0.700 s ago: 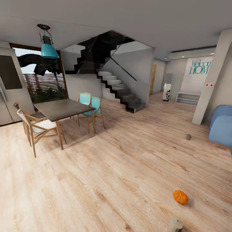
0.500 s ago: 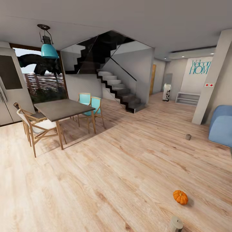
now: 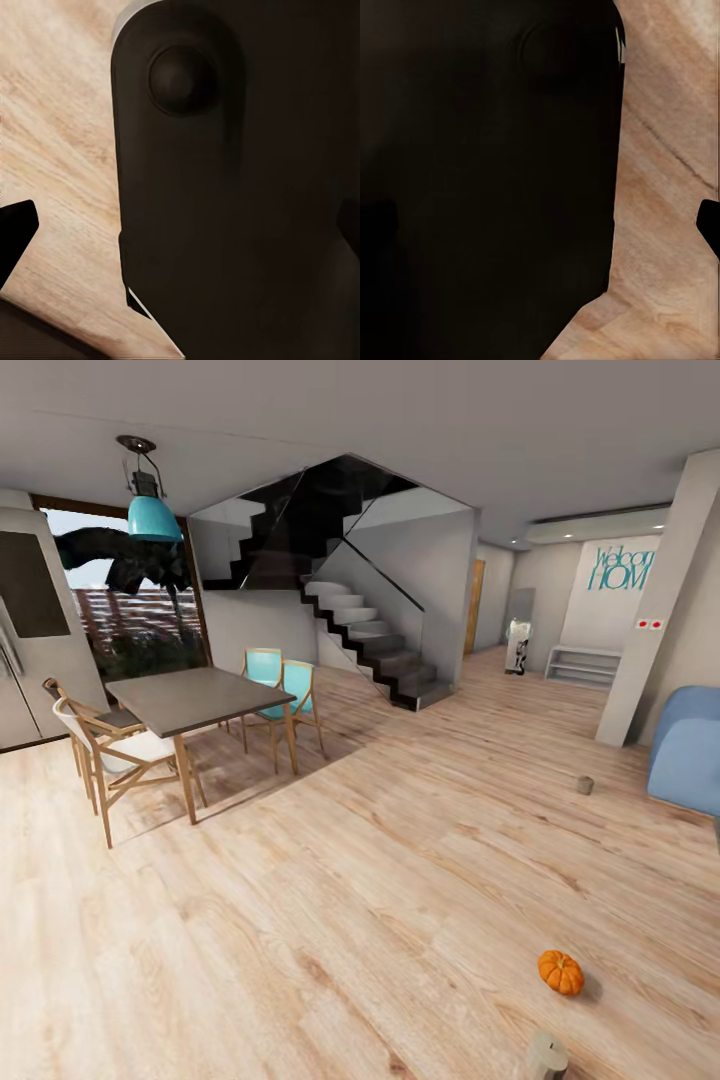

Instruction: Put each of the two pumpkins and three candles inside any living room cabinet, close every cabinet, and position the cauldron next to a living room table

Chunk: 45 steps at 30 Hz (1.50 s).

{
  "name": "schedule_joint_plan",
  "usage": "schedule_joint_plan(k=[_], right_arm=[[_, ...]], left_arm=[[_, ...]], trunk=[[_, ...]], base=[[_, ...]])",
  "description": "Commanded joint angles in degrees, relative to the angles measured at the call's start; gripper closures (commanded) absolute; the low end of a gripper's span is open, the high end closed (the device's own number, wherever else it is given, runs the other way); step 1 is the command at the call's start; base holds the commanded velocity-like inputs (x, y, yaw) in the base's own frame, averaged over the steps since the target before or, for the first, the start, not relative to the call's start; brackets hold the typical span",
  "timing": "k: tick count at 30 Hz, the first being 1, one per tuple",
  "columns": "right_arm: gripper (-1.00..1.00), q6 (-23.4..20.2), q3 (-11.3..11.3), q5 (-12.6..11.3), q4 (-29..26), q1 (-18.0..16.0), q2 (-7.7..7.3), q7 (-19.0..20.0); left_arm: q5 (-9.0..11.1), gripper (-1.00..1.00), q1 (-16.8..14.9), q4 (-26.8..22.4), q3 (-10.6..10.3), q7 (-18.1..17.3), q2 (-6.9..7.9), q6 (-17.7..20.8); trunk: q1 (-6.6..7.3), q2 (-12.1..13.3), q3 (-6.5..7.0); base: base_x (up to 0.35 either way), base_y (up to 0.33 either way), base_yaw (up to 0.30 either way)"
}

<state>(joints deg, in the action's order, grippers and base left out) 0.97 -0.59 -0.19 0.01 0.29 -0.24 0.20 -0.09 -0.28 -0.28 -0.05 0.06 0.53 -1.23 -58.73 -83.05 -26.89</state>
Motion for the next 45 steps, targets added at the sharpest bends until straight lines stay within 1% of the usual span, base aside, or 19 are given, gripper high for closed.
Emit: schedule_joint_plan(k=[1, 5, 10, 12, 15, 30, 33, 36, 43, 45], right_arm=[[-1.00, -0.2, 0.0, 0.0, 0.0, -0.1, 0.01, 0.0], [-1.00, -0.8, 0.3, 0.2, -0.1, -0.4, -0.02, 0.0], [-1.00, 0.7, 0.7, 0.6, -0.1, -0.5, -0.18, -0.1], [-1.00, 1.9, 0.8, 0.7, -0.1, -0.5, -0.27, -0.1], [-1.00, 2.4, 1.0, 0.8, -0.2, -0.5, -0.22, -0.1], [-1.00, 2.7, 1.1, 1.1, 0.2, -0.6, -0.03, 0.0], [-1.00, 2.7, 1.1, 1.1, 0.3, -0.6, -0.03, 0.0], [-1.00, 2.7, 1.2, 1.1, 0.4, -0.6, 0.00, 0.0], [-1.00, 2.7, 1.2, 1.2, 0.6, -0.6, 0.05, 0.0], [-1.00, 2.8, 1.6, 1.2, 0.6, -0.6, 0.06, 0.0]], left_arm=[[0.0, -1.00, 0.0, 0.0, 0.0, 0.0, 0.04, 0.2], [0.0, -1.00, -0.1, 0.1, 0.0, 0.1, 0.13, 0.9], [-0.2, -1.00, -0.1, 0.0, 0.0, 0.4, 0.16, 0.9], [-0.2, -1.00, -0.1, 0.0, 0.0, 0.4, 0.17, 0.7], [-0.2, -1.00, -0.1, 0.0, 0.0, 0.5, 0.17, 0.6], [-0.3, -1.00, -0.1, -0.1, -0.2, 0.5, 0.17, 0.5], [-0.3, -1.00, -0.1, -0.1, -0.3, 0.5, 0.17, -0.7], [-0.4, -1.00, -0.1, -0.1, -0.3, 0.5, 0.12, -3.1], [-0.4, -1.00, -0.1, 0.0, -0.3, 0.5, 0.09, -4.7], [-0.4, -1.00, -0.1, 0.0, -0.3, 0.5, 0.09, -4.7]], trunk=[[0.00, 0.0, -0.04], [0.00, 0.0, -0.08], [0.00, 0.0, -0.22], [0.00, 0.0, -0.28], [0.00, 0.0, -0.41], [0.00, 0.0, -1.11], [0.00, 0.0, -1.26], [0.00, 0.0, -1.40], [0.00, 0.0, -1.74], [0.00, 0.0, -1.83]], base=[[0.000, 0.000, 0.087], [0.000, 0.000, 0.167], [0.000, 0.000, 0.228], [0.000, 0.000, 0.241], [0.000, 0.000, 0.241], [-0.007, -0.006, 0.238], [-0.164, -0.143, 0.237], [-0.216, -0.190, 0.237], [-0.191, -0.168, 0.237], [-0.059, -0.052, 0.237]])
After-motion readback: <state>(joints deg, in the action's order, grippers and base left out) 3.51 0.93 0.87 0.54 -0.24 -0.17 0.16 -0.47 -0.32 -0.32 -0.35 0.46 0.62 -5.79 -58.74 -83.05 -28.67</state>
